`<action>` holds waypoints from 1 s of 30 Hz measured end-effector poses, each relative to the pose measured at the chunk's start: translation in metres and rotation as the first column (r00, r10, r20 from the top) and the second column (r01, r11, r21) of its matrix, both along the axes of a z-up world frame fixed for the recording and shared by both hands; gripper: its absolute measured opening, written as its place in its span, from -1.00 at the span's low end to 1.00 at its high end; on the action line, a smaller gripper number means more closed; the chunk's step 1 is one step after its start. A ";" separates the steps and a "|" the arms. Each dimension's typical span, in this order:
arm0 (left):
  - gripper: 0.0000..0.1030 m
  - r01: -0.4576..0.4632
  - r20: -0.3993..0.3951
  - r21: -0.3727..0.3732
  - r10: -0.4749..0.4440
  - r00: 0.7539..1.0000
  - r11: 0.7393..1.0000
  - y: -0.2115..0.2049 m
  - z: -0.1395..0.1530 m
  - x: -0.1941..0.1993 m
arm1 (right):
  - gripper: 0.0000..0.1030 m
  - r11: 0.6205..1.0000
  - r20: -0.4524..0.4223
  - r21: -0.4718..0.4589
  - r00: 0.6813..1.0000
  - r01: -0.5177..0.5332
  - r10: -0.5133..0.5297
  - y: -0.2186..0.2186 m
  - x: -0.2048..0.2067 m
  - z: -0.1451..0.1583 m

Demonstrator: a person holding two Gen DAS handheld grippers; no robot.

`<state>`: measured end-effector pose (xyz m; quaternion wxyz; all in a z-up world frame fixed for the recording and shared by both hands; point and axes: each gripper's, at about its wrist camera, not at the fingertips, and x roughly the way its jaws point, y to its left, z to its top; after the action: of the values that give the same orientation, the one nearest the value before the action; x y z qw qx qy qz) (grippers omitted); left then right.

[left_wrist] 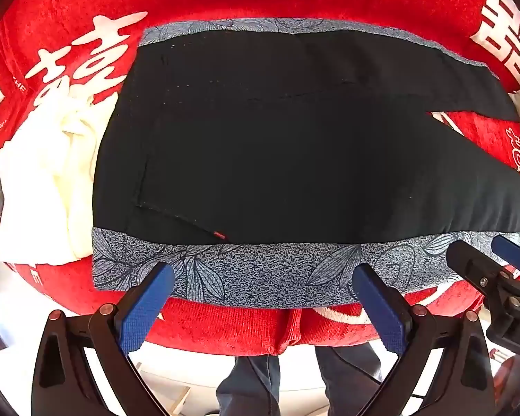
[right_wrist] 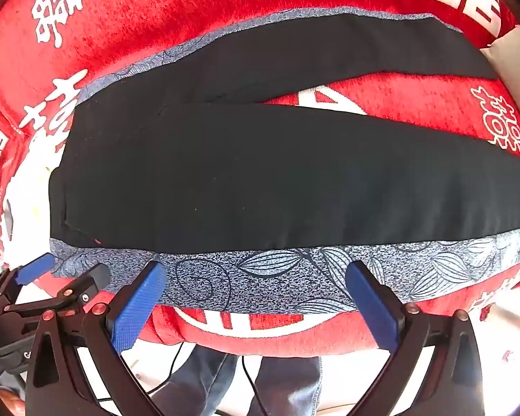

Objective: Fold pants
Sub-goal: 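Position both grippers over the grey waistband of the black trousers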

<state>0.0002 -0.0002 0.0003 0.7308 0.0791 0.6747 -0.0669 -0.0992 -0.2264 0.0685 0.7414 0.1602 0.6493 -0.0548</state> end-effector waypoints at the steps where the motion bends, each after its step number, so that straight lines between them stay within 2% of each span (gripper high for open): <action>1: 1.00 0.002 0.003 0.005 -0.002 1.000 1.000 0.000 0.000 0.000 | 1.00 1.000 0.004 0.009 1.000 0.003 -0.003 0.001 0.000 0.000; 6: 1.00 -0.005 -0.005 0.015 0.005 1.000 1.000 0.001 0.000 0.002 | 1.00 1.000 0.017 0.026 1.000 0.012 -0.012 0.001 -0.002 -0.002; 12: 1.00 -0.026 0.003 0.049 0.026 1.000 0.998 0.012 -0.004 0.003 | 1.00 1.000 -0.003 0.002 1.000 -0.003 0.003 0.003 0.002 -0.005; 18: 1.00 -0.040 -0.039 0.018 0.041 0.998 0.999 0.015 -0.009 0.007 | 1.00 0.999 -0.033 -0.032 0.999 -0.028 0.027 0.004 0.010 -0.009; 28: 1.00 -0.071 -0.098 -0.010 0.070 0.993 0.997 0.022 -0.014 0.008 | 1.00 0.998 -0.045 -0.034 0.998 -0.051 0.049 0.010 0.015 -0.013; 30: 1.00 -0.074 -0.074 -0.029 0.072 0.995 0.997 0.024 -0.015 0.009 | 1.00 0.998 -0.047 -0.032 0.998 -0.049 0.047 0.012 0.016 -0.015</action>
<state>0.0094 0.0235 -0.0150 0.7090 0.0402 0.7020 -0.0538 -0.0834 -0.2142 0.0539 0.7300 0.1310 0.6688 -0.0513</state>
